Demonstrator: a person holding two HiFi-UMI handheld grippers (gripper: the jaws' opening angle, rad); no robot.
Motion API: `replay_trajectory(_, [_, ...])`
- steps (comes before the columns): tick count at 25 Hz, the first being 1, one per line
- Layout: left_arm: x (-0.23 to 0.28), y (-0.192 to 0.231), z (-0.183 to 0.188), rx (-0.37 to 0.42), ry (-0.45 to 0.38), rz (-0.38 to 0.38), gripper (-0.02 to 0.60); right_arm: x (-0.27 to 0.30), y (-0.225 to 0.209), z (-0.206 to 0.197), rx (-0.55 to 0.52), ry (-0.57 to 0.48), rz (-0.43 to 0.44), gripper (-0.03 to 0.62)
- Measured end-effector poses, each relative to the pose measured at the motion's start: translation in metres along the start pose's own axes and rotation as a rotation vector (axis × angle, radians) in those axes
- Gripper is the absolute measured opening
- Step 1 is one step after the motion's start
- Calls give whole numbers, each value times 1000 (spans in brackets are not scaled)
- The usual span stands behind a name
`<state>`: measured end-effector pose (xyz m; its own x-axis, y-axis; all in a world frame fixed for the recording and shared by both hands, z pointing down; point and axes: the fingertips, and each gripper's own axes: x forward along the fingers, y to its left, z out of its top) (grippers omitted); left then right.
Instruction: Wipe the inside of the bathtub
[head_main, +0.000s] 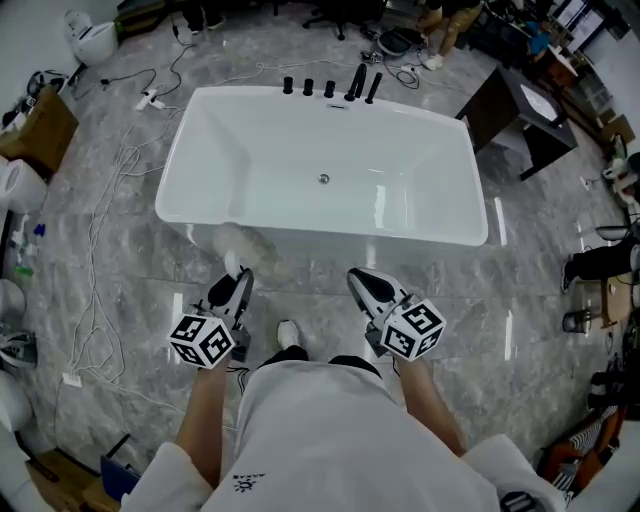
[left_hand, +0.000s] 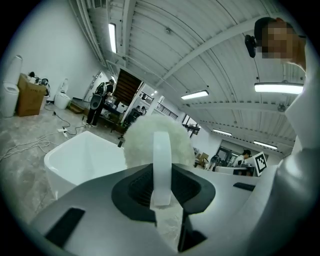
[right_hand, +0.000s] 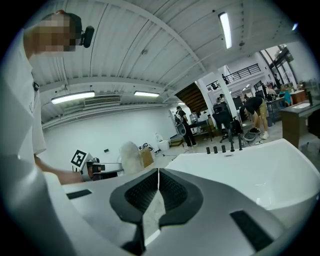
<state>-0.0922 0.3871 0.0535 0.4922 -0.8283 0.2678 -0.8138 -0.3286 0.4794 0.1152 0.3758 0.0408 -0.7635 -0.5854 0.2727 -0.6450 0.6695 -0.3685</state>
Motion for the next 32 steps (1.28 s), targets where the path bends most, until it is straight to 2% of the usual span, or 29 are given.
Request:
replay_trajectory(11, [12,47,12,-49,-4,-1,86,50,0,7,-9,58,-9,22])
replay_trajectory(21, [25,86,24,-89,-25,63,86,113,-10,20,-36,111,87,23])
replay_trajectory(32, [84,128,40,-127,0,151,86,192,-62,39,-60,198,215,23])
